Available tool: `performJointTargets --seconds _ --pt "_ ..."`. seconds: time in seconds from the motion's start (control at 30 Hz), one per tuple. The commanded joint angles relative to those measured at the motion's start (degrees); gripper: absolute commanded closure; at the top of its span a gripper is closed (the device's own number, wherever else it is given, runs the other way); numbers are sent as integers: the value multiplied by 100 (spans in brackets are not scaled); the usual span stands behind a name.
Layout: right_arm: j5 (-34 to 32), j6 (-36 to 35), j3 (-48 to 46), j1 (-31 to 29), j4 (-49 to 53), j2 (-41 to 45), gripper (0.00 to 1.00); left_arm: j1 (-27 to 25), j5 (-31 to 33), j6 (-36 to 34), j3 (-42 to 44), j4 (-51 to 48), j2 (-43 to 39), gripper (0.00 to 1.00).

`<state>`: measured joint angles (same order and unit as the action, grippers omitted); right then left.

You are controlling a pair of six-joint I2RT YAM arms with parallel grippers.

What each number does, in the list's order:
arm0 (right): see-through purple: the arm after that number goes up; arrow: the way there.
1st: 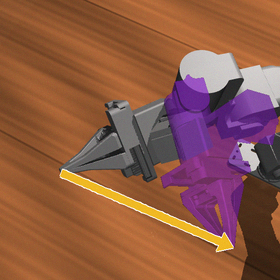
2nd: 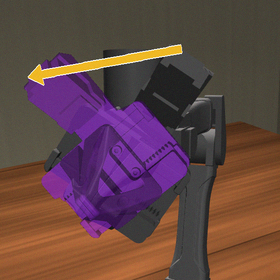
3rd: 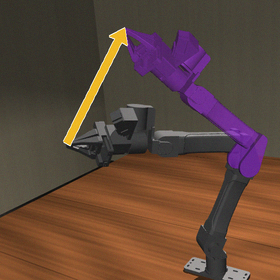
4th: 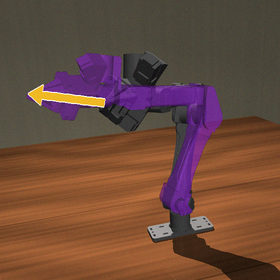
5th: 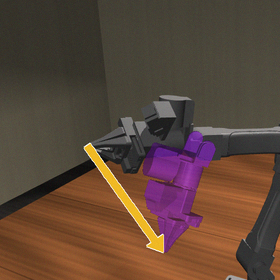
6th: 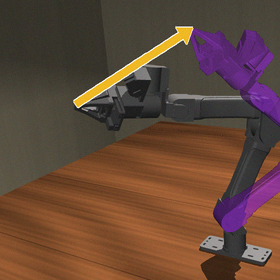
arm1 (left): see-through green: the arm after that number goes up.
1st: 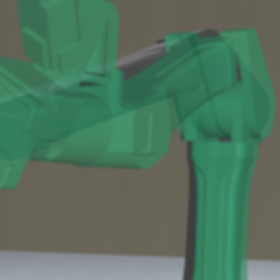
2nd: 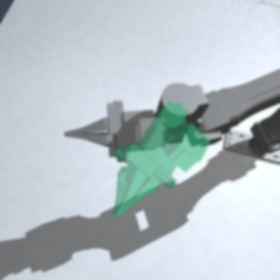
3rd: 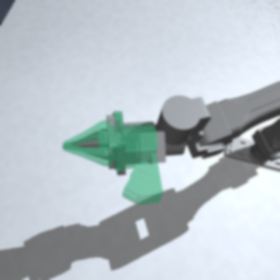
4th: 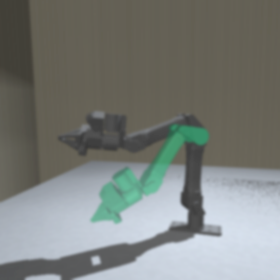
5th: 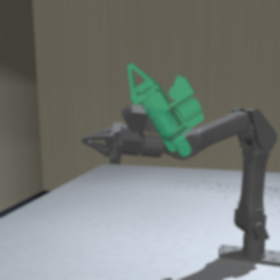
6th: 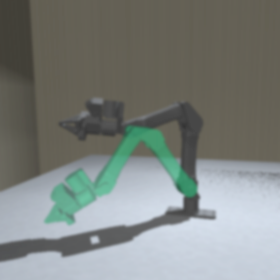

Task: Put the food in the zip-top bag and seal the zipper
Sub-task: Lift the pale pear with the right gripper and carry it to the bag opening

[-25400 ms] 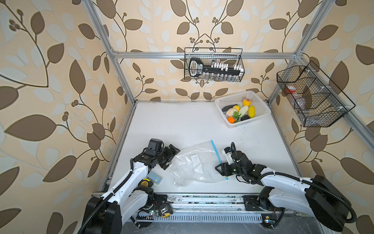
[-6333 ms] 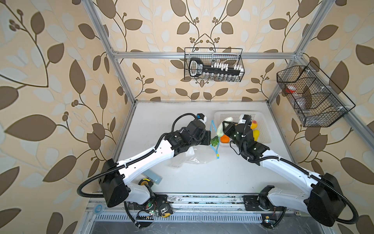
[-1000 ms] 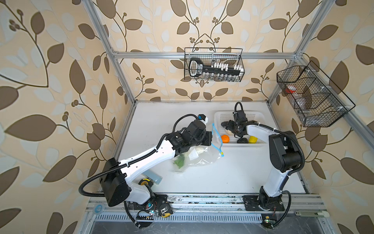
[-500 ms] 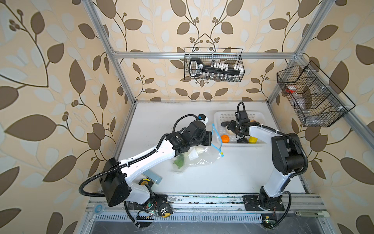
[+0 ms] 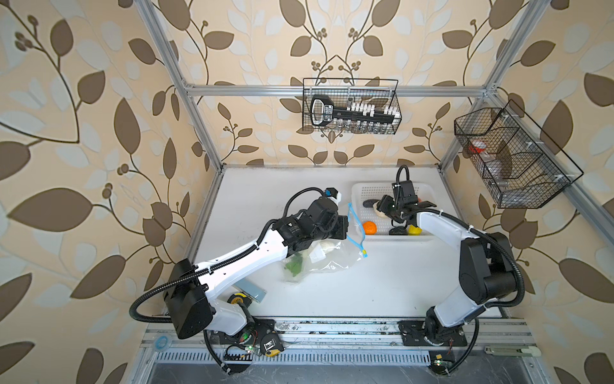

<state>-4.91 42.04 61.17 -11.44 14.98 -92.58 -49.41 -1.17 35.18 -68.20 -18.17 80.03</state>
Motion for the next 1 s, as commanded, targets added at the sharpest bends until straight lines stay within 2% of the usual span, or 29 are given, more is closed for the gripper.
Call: performJointTargets --seconds 0.0,0.3,0.57,0.77,0.97 --pt "-63 -110 -202 37 209 380 38 45 -76 16 -5 160 -84 100" --pt "108 -376 -593 -175 790 1636 39 45 -121 -2 -108 127 -52 100" --pt "261 -340 -888 -835 1231 2851 40 45 -186 14 -167 169 32 100" --pt "210 -158 -816 -1577 1367 3140 41 45 -232 32 -230 172 109 100" --pt "0 -86 -627 -2130 1367 2974 41 45 -255 37 -237 195 118 100"
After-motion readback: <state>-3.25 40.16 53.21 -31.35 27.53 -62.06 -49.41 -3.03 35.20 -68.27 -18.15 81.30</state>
